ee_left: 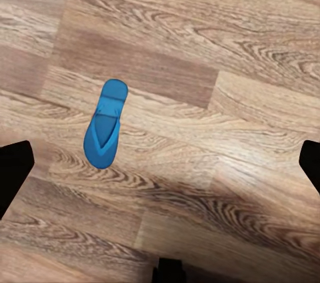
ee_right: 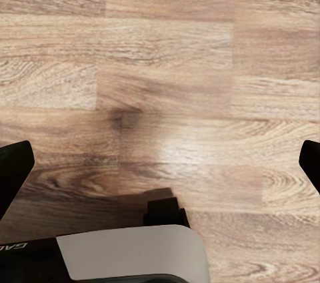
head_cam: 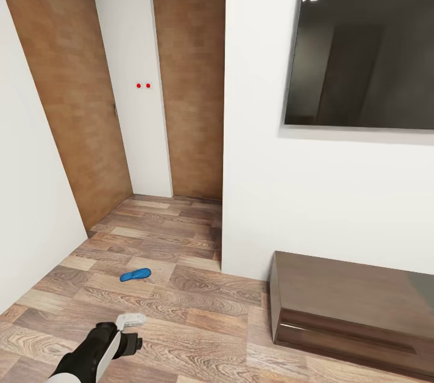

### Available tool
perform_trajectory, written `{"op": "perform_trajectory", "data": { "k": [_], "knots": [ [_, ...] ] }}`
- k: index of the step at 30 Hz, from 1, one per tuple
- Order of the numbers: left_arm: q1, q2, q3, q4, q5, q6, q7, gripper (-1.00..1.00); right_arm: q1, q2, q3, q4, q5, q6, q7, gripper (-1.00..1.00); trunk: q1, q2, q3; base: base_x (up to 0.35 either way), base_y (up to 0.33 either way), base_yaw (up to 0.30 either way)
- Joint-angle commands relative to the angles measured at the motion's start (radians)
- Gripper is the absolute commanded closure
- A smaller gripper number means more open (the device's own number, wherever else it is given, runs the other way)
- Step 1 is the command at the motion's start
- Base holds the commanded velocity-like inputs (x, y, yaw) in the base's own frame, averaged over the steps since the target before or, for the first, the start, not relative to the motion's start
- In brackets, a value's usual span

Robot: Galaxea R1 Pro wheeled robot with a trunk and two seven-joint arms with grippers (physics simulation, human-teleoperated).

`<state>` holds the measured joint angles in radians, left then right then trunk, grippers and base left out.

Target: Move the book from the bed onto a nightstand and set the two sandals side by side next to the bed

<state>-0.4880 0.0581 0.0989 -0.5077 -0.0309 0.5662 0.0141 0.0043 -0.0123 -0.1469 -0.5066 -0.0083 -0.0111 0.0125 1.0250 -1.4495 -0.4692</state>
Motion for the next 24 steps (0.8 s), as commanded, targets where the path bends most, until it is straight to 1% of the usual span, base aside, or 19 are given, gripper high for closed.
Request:
{"op": "perform_trajectory", "data": {
  "k": [1,7,13,15,19,22,24],
  "knots": [
    [0.0,-0.001,0.003,0.0,-0.003,0.004,0.001,-1.0,0.0,0.0,-0.002,-0.001,-0.001,-0.001,0.001,-1.0,0.0,-0.001,-0.001,0.0,0.0,0.0],
    [-0.001,-0.014,0.002,-0.01,-0.004,0.002,0.009,-1.0,0.0,0.0,-0.003,-0.001,-0.001,-0.001,0.001,-1.0,0.0,-0.001,-0.001,0.0,0.0,0.0],
    [-0.001,-0.017,0.002,-0.021,-0.006,0.013,0.01,-1.0,0.0,0.0,-0.002,-0.001,0.0,-0.001,0.001,-1.0,0.023,-0.043,-0.02,0.0,0.0,0.0],
    [-0.001,-0.018,0.002,-0.024,-0.006,0.041,0.011,-1.0,0.0,0.001,-0.002,-0.001,0.0,-0.001,0.001,-1.0,0.031,-0.057,-0.026,0.0,0.0,0.0],
    [-0.001,-0.018,0.001,-0.043,-0.006,0.064,0.011,-1.0,0.0,0.0,-0.002,-0.001,-0.001,-0.001,0.001,-1.0,0.046,-0.085,-0.038,0.0,0.0,0.0],
    [-0.001,-0.017,0.001,-0.052,-0.013,0.069,0.013,-1.0,0.0,0.0,-0.001,-0.001,-0.001,-0.001,0.001,-1.0,0.058,-0.106,-0.048,0.0,0.0,0.0],
    [-0.001,-0.018,0.001,-0.055,-0.027,0.071,0.015,-1.0,0.0,0.0,-0.002,-0.001,0.0,-0.001,0.001,-1.0,0.065,-0.12,-0.054,0.0,0.0,0.0]
  ]
}}
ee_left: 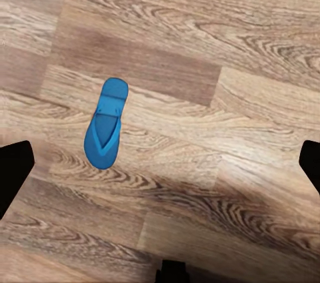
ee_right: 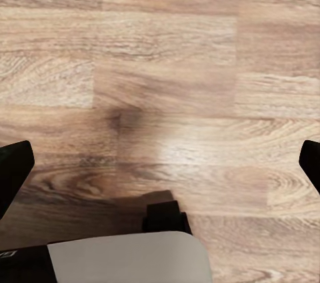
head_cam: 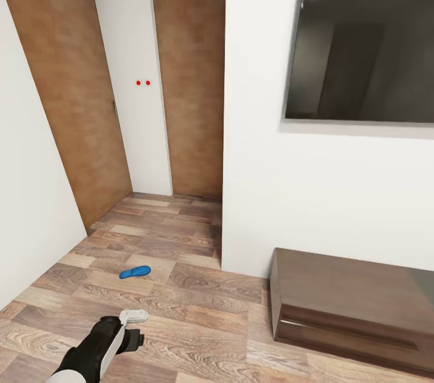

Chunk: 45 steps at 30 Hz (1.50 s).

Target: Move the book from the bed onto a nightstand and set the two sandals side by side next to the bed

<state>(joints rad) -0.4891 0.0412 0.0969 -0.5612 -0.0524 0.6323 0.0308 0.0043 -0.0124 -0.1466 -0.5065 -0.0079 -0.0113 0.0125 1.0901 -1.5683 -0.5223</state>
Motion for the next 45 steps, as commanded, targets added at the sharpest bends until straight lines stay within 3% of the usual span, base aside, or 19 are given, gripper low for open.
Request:
{"op": "perform_trajectory", "data": {
  "k": [1,7,12,14,18,21,23,25,27,28,29,31,33,34,35,37,39,41,45],
  "knots": [
    [0.0,-0.002,0.003,-0.003,-0.032,0.006,0.0,-1.0,0.0,0.0,-0.001,-0.001,0.0,-0.001,0.001,-1.0,0.004,-0.008,-0.004,0.0,0.0,0.0],
    [0.0,-0.004,0.0,-0.005,-0.069,0.008,0.001,-1.0,0.0,-0.001,-0.002,-0.019,-0.001,0.0,0.02,-1.0,0.027,-0.05,-0.023,0.0,0.0,0.0],
    [0.0,-0.004,0.0,-0.005,-0.075,0.009,0.0,-1.0,0.0,-0.008,-0.003,-0.152,-0.002,0.048,0.123,-1.0,0.046,-0.085,-0.039,0.0,0.0,0.0],
    [0.0,-0.005,0.0,-0.005,-0.076,0.008,0.0,-1.0,0.0,-0.008,-0.001,-0.227,-0.002,0.135,0.147,-1.0,0.054,-0.099,-0.045,0.0,0.0,0.0],
    [0.0,-0.017,0.0,-0.005,-0.076,0.008,-0.002,-1.0,-0.001,-0.003,0.002,-0.392,-0.002,0.412,0.169,-1.0,0.069,-0.127,-0.057,0.0,0.0,0.0],
    [0.0,-0.021,0.0,-0.005,-0.076,0.008,-0.003,-1.0,-0.01,0.008,0.003,-0.489,-0.006,0.542,0.175,-1.0,0.081,-0.148,-0.067,0.0,0.0,0.0],
    [0.0,-0.022,0.0,-0.005,-0.076,0.006,-0.003,-1.0,-0.026,0.016,0.004,-0.519,-0.017,0.579,0.177,-1.0,0.088,-0.162,-0.073,0.0,0.0,0.0],
    [0.0,-0.023,0.001,-0.005,-0.075,0.004,-0.004,-1.0,-0.057,0.025,0.004,-0.545,-0.062,0.612,0.195,-1.0,0.096,-0.176,-0.079,0.0,0.0,0.0],
    [0.0,-0.023,0.002,-0.006,-0.072,0.004,-0.005,-1.0,-0.078,0.028,0.005,-0.558,-0.137,0.631,0.256,-1.0,0.104,-0.19,-0.086,0.0,0.0,0.0],
    [0.0,-0.023,0.004,-0.007,-0.071,0.004,-0.006,-1.0,-0.087,0.029,0.006,-0.563,-0.188,0.643,0.318,-1.0,0.107,-0.197,-0.089,0.0,0.0,0.0],
    [0.0,-0.023,0.005,-0.008,-0.069,0.004,-0.007,-1.0,-0.095,0.024,0.007,-0.57,-0.252,0.685,0.438,-1.0,0.111,-0.204,-0.092,0.0,0.0,0.0],
    [0.0,-0.023,0.007,-0.009,-0.067,0.003,-0.009,-1.0,-0.1,0.014,0.007,-0.583,-0.291,0.751,0.549,-1.0,0.119,-0.218,-0.098,0.0,0.0,0.0],
    [0.0,-0.024,0.007,-0.007,-0.066,0.002,-0.011,-1.0,-0.102,-0.037,0.004,-0.61,-0.314,0.838,0.643,-1.0,0.127,-0.232,-0.104,0.0,0.0,0.0],
    [0.0,-0.024,0.008,-0.006,-0.066,0.001,-0.011,-1.0,-0.103,-0.091,0.0,-0.624,-0.325,0.891,0.694,-1.0,0.13,-0.239,-0.107,0.0,0.0,0.0],
    [0.0,-0.024,0.008,-0.006,-0.066,0.001,-0.012,-1.0,-0.103,-0.121,-0.002,-0.629,-0.33,0.912,0.716,-1.0,0.134,-0.246,-0.111,0.0,0.0,0.0],
    [0.0,-0.023,0.009,-0.002,-0.065,-0.001,-0.013,-1.0,-0.104,-0.231,-0.028,-0.638,-0.392,0.962,0.784,-1.0,0.142,-0.26,-0.117,0.0,0.0,0.0],
    [0.0,-0.023,0.01,0.0,-0.065,-0.006,-0.013,-1.0,-0.104,-0.275,-0.049,-0.641,-0.463,0.978,0.808,-1.0,0.15,-0.274,-0.123,0.0,0.0,0.0],
    [0.002,-0.023,0.01,0.001,-0.065,-0.016,-0.013,-1.0,-0.104,-0.297,-0.061,-0.642,-0.524,0.987,0.82,-1.0,0.157,-0.288,-0.129,0.0,0.0,0.0],
    [0.005,-0.023,0.01,0.002,-0.066,-0.032,-0.013,-1.0,-0.104,-0.316,-0.074,-0.642,-0.577,0.993,0.827,-1.0,0.173,-0.316,-0.142,0.0,0.0,0.0]
  ]
}}
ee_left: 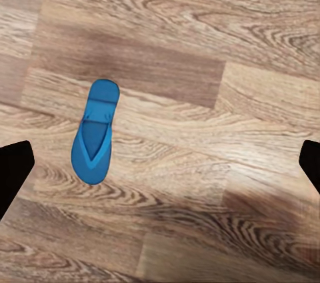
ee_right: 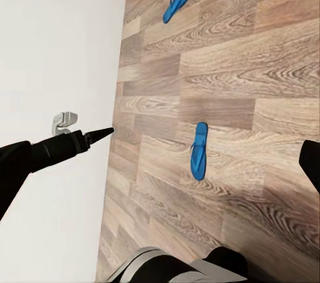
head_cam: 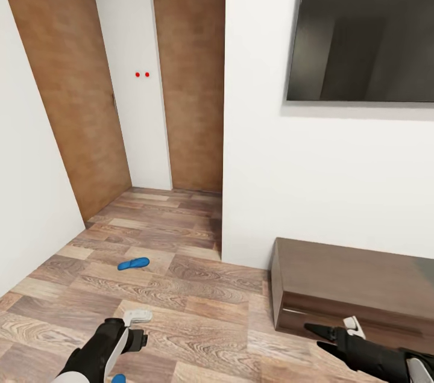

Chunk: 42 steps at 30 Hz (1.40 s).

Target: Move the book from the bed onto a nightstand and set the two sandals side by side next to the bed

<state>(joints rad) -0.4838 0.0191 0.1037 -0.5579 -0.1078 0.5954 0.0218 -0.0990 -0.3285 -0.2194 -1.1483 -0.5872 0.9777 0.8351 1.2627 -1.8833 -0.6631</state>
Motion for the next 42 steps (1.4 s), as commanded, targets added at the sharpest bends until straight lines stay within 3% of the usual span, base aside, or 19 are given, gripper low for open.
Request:
{"op": "perform_trajectory", "data": {
  "k": [1,21,23,25,27,36,42],
  "knots": [
    [0.0,-0.001,0.004,-0.002,-0.01,0.002,-0.004,-1.0,-0.001,-0.003,-0.003,0.0,-0.005,0.005,0.005,-1.0,0.004,-0.008,-0.004,0.0,0.0,0.0],
    [0.002,0.006,0.005,-0.001,-0.012,-0.013,-0.003,-1.0,-0.001,-0.007,-0.018,0.04,-0.017,0.006,0.003,-1.0,0.08,-0.148,-0.067,0.0,0.0,0.0],
    [0.002,0.011,0.005,-0.001,-0.013,-0.027,-0.003,-1.0,-0.001,-0.007,-0.019,0.046,-0.017,0.006,0.004,-1.0,0.088,-0.162,-0.073,0.0,0.0,0.0],
    [0.002,0.042,0.005,-0.001,-0.013,-0.056,-0.001,-1.0,-0.001,-0.008,-0.021,0.051,-0.017,0.006,0.004,-1.0,0.096,-0.176,-0.079,0.0,0.0,0.0],
    [0.004,0.057,0.005,0.0,-0.012,-0.071,0.0,-1.0,-0.001,-0.007,-0.02,0.052,-0.017,0.006,0.004,-1.0,0.103,-0.19,-0.086,0.0,0.0,0.0],
    [0.008,0.09,0.005,0.002,-0.013,-0.12,0.004,-1.0,-0.001,-0.007,-0.02,0.052,-0.017,0.006,0.004,-1.0,0.138,-0.253,-0.114,0.0,0.0,0.0],
    [0.008,0.098,0.006,0.002,-0.013,-0.125,0.004,-1.0,-0.001,-0.006,-0.02,0.053,-0.017,0.006,0.003,-1.0,0.161,-0.295,-0.133,0.0,0.0,0.0]
  ]
}}
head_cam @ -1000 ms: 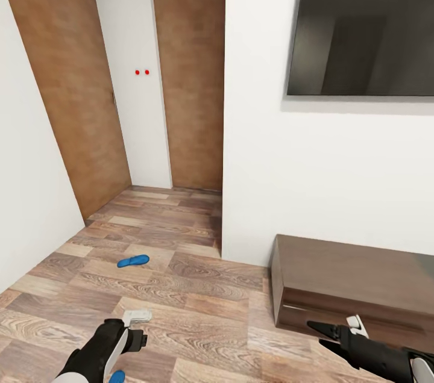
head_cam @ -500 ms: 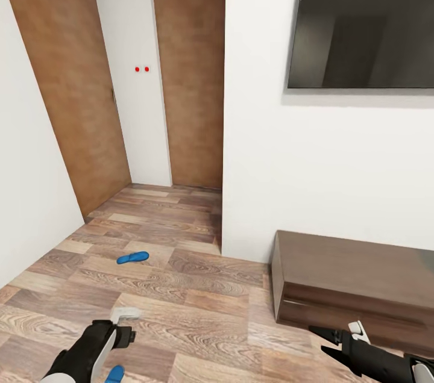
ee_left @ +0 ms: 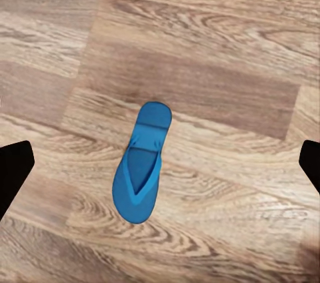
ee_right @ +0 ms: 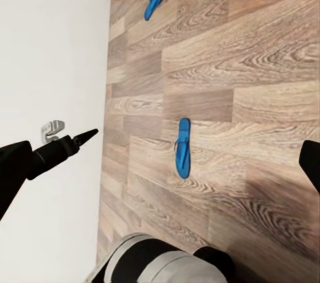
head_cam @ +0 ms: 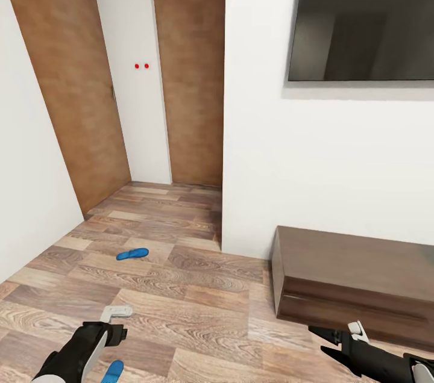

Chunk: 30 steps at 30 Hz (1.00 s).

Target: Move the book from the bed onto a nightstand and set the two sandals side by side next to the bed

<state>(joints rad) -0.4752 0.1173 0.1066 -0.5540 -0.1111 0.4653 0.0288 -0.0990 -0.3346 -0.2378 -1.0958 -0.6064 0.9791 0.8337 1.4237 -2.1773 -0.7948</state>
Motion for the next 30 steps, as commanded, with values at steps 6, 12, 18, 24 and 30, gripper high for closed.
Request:
{"op": "perform_trajectory", "data": {
  "k": [6,12,18,24,30],
  "knots": [
    [0.001,0.002,0.002,0.004,-0.011,0.002,-0.004,-1.0,-0.001,0.0,0.0,0.0,0.002,0.004,0.005,-1.0,0.023,-0.043,-0.02,0.0,0.0,0.0],
    [0.001,0.004,0.003,0.063,-0.013,-0.048,-0.005,-1.0,-0.001,0.0,0.0,-0.001,0.002,0.004,0.005,-1.0,0.046,-0.085,-0.039,0.0,0.0,0.0],
    [0.001,0.004,0.002,0.084,-0.013,-0.089,-0.004,-1.0,-0.001,0.0,0.0,0.0,0.002,0.004,0.005,-1.0,0.069,-0.127,-0.058,0.0,0.0,0.0],
    [0.001,0.002,0.002,0.087,-0.013,-0.094,-0.003,-1.0,-0.001,0.0,0.001,0.001,0.002,0.004,0.004,-1.0,0.092,-0.169,-0.076,0.0,0.0,0.0],
    [0.001,0.002,0.002,0.088,-0.013,-0.095,-0.002,-1.0,-0.001,0.0,0.002,0.001,0.002,0.004,0.005,-1.0,0.115,-0.211,-0.095,0.0,0.0,0.0]
  ]
}}
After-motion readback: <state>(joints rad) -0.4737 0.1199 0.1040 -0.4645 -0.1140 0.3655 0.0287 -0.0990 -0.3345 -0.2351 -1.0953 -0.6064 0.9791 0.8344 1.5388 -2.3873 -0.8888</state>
